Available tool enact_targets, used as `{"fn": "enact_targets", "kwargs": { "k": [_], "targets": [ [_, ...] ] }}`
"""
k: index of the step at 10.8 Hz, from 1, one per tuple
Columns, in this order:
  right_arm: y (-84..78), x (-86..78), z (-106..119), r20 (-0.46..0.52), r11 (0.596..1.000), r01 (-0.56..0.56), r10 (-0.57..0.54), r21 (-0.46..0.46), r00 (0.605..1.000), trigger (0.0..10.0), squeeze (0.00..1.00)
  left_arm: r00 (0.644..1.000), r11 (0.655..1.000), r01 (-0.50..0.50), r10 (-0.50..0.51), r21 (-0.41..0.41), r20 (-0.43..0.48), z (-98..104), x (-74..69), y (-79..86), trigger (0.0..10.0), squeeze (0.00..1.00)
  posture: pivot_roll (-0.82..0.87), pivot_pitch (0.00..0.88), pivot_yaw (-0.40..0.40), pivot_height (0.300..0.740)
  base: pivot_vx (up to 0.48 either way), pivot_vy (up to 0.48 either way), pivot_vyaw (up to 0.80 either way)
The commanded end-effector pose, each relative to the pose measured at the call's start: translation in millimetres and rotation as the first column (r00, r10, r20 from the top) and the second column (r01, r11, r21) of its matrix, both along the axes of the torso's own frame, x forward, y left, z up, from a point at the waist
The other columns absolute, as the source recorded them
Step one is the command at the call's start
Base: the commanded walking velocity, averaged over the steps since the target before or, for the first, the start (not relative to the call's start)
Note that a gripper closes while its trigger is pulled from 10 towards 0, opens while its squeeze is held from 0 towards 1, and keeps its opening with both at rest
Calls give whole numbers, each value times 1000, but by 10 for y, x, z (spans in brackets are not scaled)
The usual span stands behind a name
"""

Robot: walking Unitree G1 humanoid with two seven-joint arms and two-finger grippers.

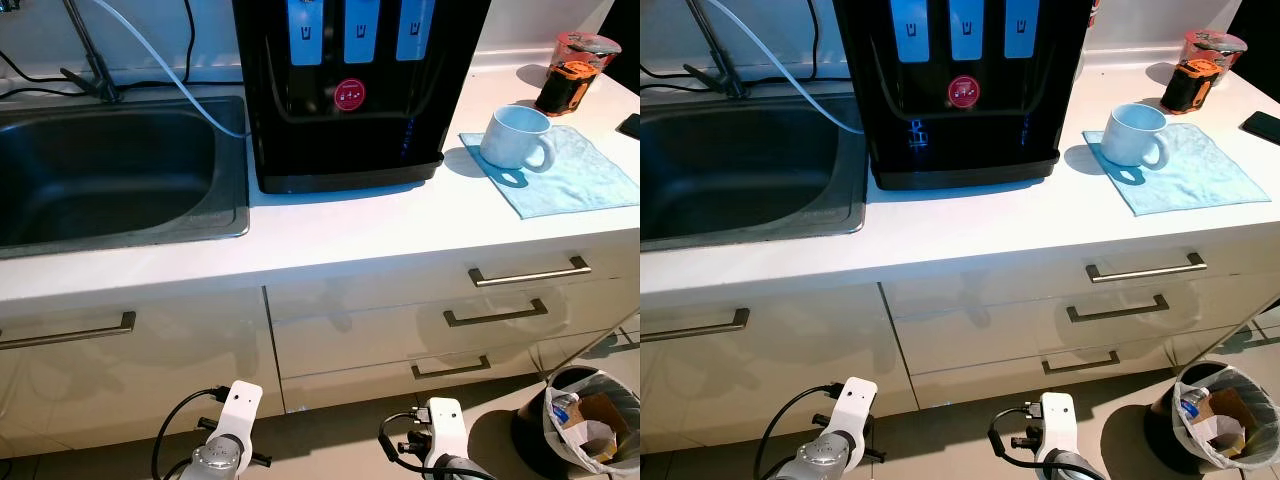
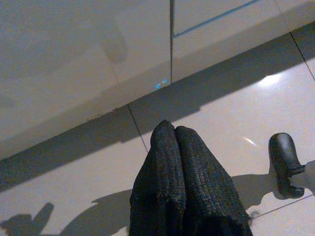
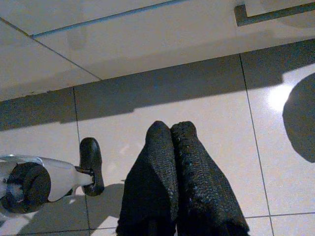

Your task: Kitchen organization

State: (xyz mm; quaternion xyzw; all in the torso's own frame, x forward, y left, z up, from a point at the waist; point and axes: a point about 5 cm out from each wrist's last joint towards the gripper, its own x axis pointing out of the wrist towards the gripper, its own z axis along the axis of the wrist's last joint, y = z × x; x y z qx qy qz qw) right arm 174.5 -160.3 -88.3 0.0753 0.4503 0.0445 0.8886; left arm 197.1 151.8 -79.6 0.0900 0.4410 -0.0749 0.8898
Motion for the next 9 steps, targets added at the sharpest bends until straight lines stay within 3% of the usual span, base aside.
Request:
{"fn": "enact_targets", "kwargs": {
  "k": [1,9],
  "targets": [
    [6,14,3,-4,1000,-1,1,-3,1000,10000,0,1000,1000,-3,3,-4,3,4,8,-3,10000,0,12,36,9,740,0,0,0],
    [-6,80,36,20,998,60,-60,32,998,10000,0,1000,1000,-11,11,-13,24,35,62,2,10000,0,25,36,5,740,0,0,0]
  ]
}}
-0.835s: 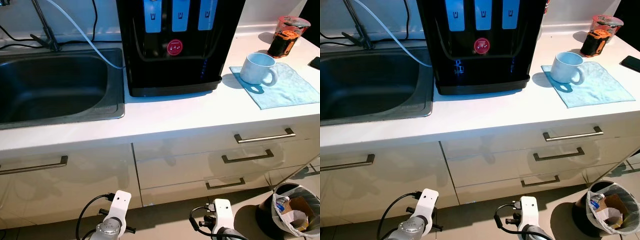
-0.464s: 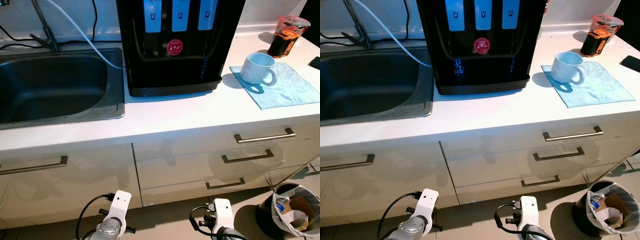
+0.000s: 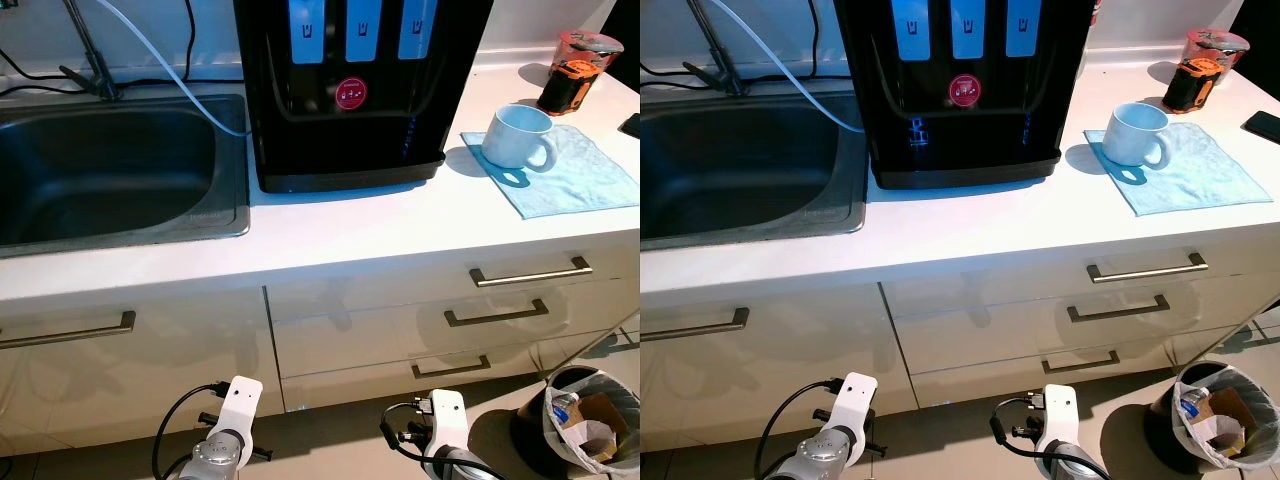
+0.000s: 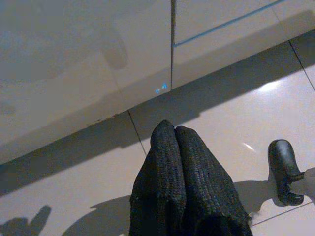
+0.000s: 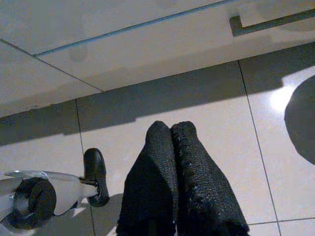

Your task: Kitchen organization

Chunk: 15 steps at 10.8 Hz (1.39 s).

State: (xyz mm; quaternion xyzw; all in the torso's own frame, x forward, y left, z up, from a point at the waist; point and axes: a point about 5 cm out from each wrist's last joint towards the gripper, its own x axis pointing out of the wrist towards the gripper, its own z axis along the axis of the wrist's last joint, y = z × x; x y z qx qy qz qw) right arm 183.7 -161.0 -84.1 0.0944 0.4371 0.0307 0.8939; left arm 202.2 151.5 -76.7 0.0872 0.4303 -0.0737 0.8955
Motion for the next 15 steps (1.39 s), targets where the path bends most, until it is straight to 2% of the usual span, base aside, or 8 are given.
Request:
{"fn": "enact_targets", "kwargs": {
  "k": [1,9,15],
  "targets": [
    [0,-13,-7,-5,1000,18,-18,10,1000,10000,0,1000,1000,-6,6,-7,-1,4,9,3,10000,0,25,35,4,740,0,0,0],
    [-9,-24,-12,-8,1000,28,-28,14,1000,10000,0,999,999,-44,44,-13,13,12,17,41,10000,0,28,40,2,740,0,0,0],
    [-14,-27,-13,-8,999,30,-30,15,1000,10000,0,1000,1000,-28,28,3,2,-4,-9,40,10000,0,27,43,2,740,0,0,0]
  ]
}}
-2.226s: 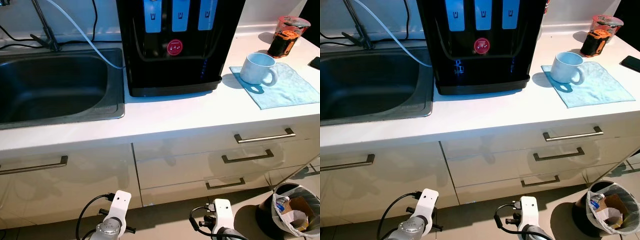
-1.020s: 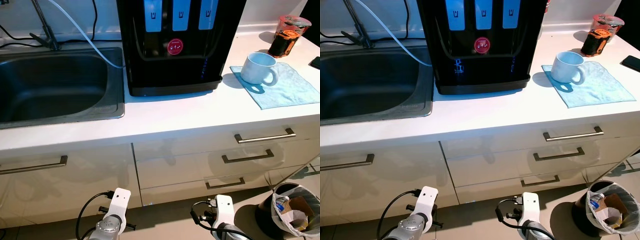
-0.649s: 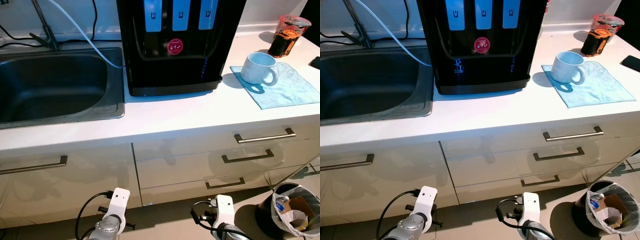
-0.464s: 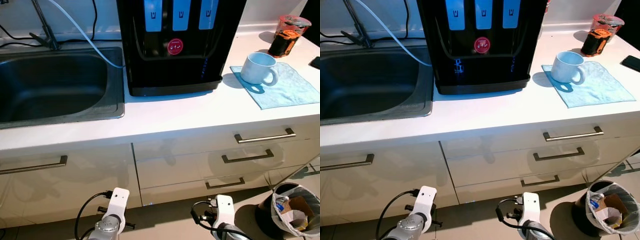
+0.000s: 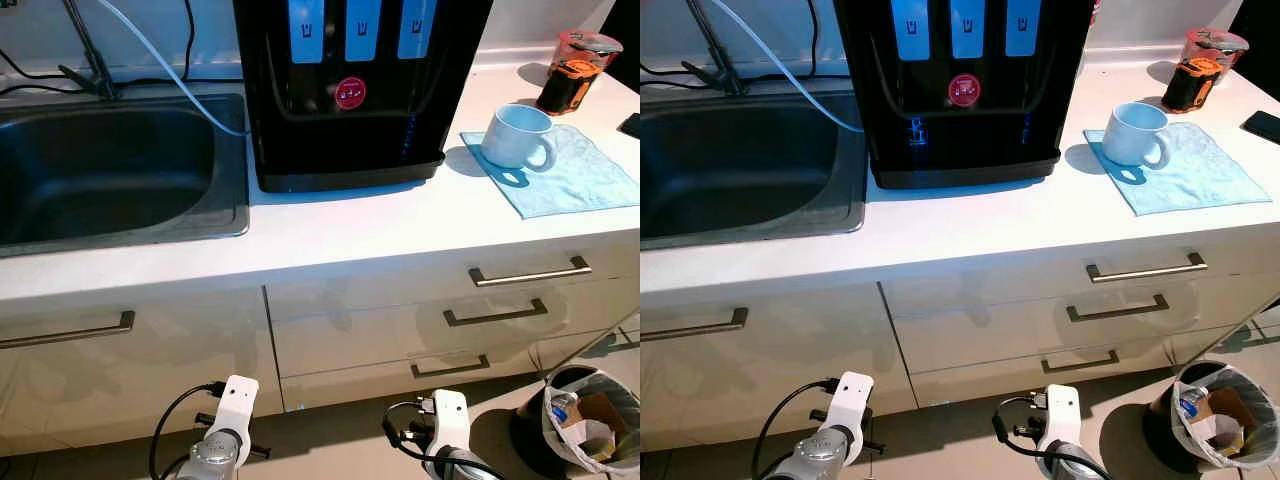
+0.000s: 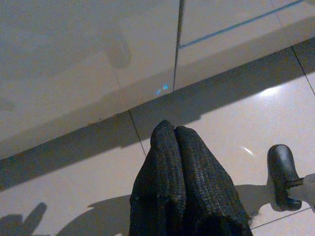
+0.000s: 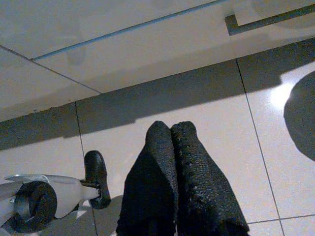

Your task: Kitchen organization

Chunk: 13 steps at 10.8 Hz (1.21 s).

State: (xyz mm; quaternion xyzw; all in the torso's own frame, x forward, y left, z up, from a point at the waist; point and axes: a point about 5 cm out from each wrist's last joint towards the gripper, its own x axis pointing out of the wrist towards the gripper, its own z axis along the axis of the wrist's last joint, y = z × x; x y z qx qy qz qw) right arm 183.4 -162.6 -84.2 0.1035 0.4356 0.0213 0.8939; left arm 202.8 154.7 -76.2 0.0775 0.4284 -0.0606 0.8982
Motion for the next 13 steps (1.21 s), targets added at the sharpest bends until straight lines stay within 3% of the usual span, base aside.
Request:
{"fn": "enact_targets", "kwargs": {
  "k": [1,8,13],
  "targets": [
    [2,-28,-14,-10,1000,5,-5,7,1000,10000,0,1000,1000,3,-3,11,-7,-12,-21,10,10000,0,27,44,2,740,0,0,0],
    [6,-22,-11,-7,1000,8,-8,11,1000,10000,0,1000,1000,8,-8,13,-14,-19,-32,12,10000,0,28,44,2,740,-35,0,0],
    [-4,-22,-10,-5,1000,16,-16,14,1000,10000,0,1000,1000,13,-13,16,-11,-16,-26,1,10000,0,25,41,3,740,-297,0,0]
  ]
}}
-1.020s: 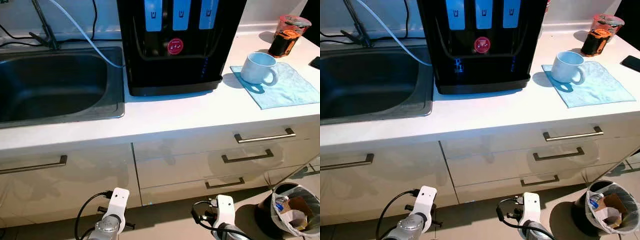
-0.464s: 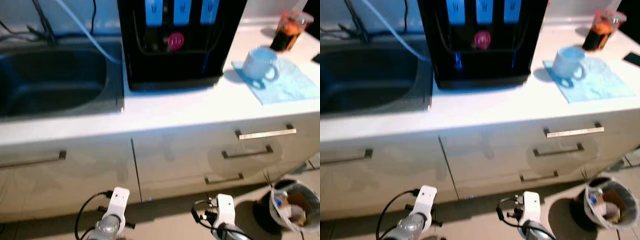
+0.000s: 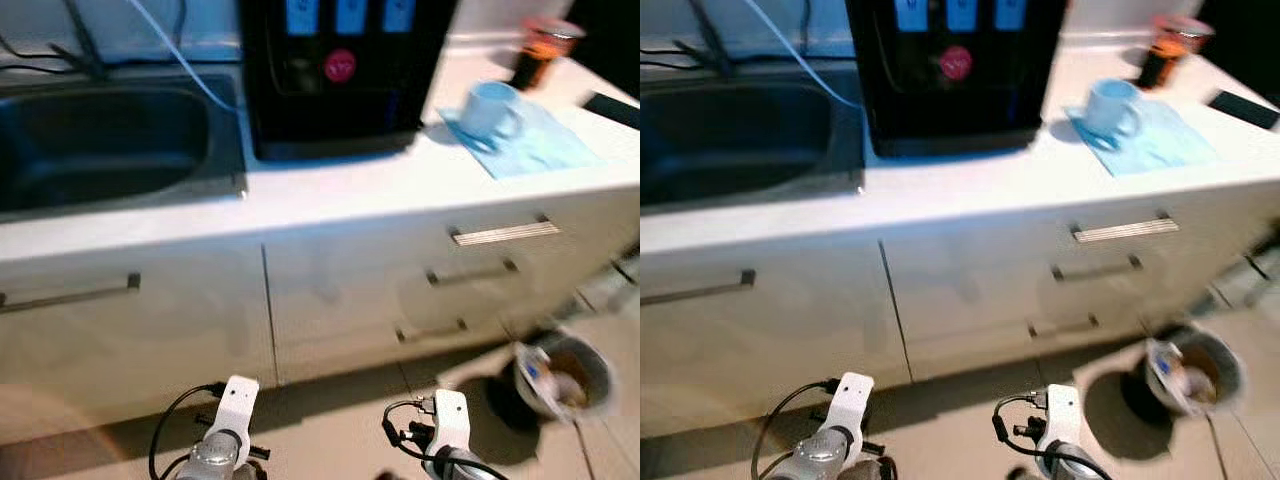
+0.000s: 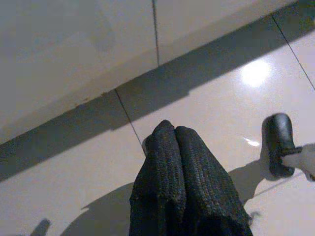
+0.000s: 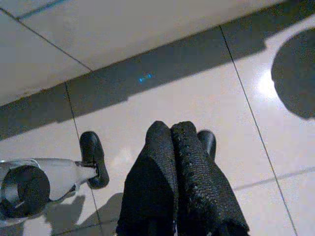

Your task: Kitchen organization

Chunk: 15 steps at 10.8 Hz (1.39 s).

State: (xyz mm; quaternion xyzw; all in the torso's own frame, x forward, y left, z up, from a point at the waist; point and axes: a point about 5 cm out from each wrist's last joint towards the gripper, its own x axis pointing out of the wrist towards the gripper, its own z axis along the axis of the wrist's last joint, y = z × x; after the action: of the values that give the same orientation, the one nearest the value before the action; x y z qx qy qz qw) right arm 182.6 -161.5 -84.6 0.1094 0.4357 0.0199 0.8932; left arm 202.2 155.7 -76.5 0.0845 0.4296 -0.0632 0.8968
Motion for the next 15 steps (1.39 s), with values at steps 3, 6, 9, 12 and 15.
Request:
{"fn": "enact_targets", "kwargs": {
  "k": [3,6,9,12,15],
  "targets": [
    [-10,-5,-2,0,1000,7,-7,7,1000,10000,0,1000,1000,3,-3,4,-2,-1,2,-11,10000,0,26,43,3,740,-86,0,0],
    [-2,-5,-2,0,1000,6,-6,14,1000,10000,0,1000,1000,8,-8,5,0,5,13,-16,10000,0,25,44,4,740,-324,0,0],
    [-4,-6,-2,0,1000,8,-8,14,1000,10000,0,1000,1000,10,-10,5,2,7,16,-22,10000,0,25,45,3,740,-365,0,0],
    [-5,-14,-6,-2,1000,7,-6,18,1000,10000,0,1000,1000,10,-10,5,3,8,18,-28,10000,0,25,45,4,740,-401,0,0],
    [1,-17,-7,-4,1000,-3,3,21,1000,10000,0,1000,1000,3,-4,7,10,14,28,-22,10000,0,26,46,2,740,-87,0,0]
  ]
}}
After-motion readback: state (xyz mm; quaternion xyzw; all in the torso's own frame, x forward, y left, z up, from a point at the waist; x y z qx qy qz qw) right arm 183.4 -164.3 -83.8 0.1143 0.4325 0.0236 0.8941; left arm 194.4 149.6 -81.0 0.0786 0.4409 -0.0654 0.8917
